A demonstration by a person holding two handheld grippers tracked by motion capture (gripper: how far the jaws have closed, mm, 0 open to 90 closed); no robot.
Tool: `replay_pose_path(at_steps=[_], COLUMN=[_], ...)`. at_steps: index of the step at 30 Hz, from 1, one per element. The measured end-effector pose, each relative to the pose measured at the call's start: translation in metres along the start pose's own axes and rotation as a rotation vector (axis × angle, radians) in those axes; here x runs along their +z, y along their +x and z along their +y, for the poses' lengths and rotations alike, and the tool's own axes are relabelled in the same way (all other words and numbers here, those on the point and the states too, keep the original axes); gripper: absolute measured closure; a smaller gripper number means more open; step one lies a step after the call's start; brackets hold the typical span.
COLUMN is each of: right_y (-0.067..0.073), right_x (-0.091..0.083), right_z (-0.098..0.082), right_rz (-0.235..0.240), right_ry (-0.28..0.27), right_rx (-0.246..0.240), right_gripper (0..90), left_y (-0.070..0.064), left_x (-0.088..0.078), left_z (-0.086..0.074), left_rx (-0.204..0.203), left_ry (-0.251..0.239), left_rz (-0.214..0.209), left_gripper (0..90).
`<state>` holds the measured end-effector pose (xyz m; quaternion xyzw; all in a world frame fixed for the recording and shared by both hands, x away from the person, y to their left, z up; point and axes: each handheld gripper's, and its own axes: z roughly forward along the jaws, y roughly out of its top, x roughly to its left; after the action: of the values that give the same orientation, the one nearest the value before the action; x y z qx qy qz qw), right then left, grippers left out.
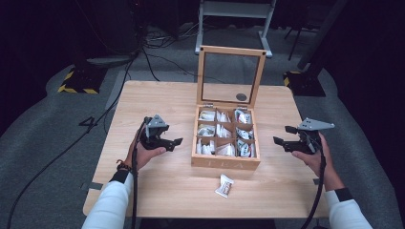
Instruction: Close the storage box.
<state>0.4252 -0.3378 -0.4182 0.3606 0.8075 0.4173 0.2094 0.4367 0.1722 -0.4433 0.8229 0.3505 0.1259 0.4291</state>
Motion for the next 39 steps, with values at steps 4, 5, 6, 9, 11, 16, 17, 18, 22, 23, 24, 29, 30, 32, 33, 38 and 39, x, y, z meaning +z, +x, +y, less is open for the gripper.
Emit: replay_pose_path(at_steps=[4,5,6,9,11,16,17,18,22,23,24,29,30,32,33,38,39], right_y=[-0.002,-0.002,-0.003,-0.004,-0.005,-0.011,-0.012,-0.013,-0.017,-0.019,-0.021,-0.025,-0.026,-0.026,-0.027,-0.03,-0.032], right_x=[0.009,0.012,0.02,0.026,0.033,0.044,0.046,0.048,0.056,0.06,0.063,0.081,0.085,0.093,0.098,0.117,0.12], right_z=[0.016,0.021,0.033,0.041,0.052,0.074,0.079,0.081,0.095,0.098,0.102,0.118,0.12,0.124,0.124,0.125,0.124], right_rz=[0.007,0.014,0.009,0.02,0.018,0.014,0.019,0.015,-0.007,-0.009,-0.012,-0.034,-0.035,-0.034,-0.036,-0.047,-0.05], right_ry=[-0.024,-0.03,-0.022,-0.025,-0.015,-0.026,-0.033,-0.035,-0.04,-0.041,-0.039,-0.009,-0.003,0.012,0.016,0.036,0.044], right_rx=[-0.009,-0.004,-0.003,0.0,-0.003,0.01,0.02,0.017,0.028,0.043,0.055,0.052,0.05,0.053,0.058,0.092,0.094], right_gripper=[27.0,27.0,26.2,25.2,24.6,26.1,26.2,26.9,27.4,27.9,27.8,27.9,27.9,27.8,27.9,28.3,28.8], left_y=[0.003,0.004,0.005,0.01,0.012,0.018,0.019,0.02,0.026,0.028,0.029,0.034,0.034,0.035,0.036,0.034,0.034], left_x=[0.009,0.011,0.013,0.016,0.018,0.025,0.026,0.028,0.04,0.044,0.047,0.065,0.068,0.074,0.078,0.092,0.095], left_z=[0.015,0.019,0.024,0.037,0.044,0.062,0.065,0.068,0.082,0.086,0.089,0.107,0.11,0.115,0.117,0.129,0.13], left_rx=[0.022,0.018,0.019,0.012,0.014,0.011,0.009,0.004,-0.01,-0.017,-0.019,-0.029,-0.032,-0.043,-0.046,-0.043,-0.048], left_ry=[0.014,0.015,0.01,0.001,0.001,-0.005,-0.003,-0.009,-0.01,-0.01,-0.009,0.014,0.013,0.019,0.019,0.035,0.041], left_rz=[0.004,-0.001,0.004,-0.002,0.003,0.018,0.023,0.031,0.049,0.055,0.064,0.087,0.094,0.094,0.099,0.121,0.109], left_gripper=[18.4,18.4,18.4,18.4,18.3,17.4,17.6,17.6,17.9,17.9,17.9,18.3,18.5,18.6,18.6,20.4,21.3])
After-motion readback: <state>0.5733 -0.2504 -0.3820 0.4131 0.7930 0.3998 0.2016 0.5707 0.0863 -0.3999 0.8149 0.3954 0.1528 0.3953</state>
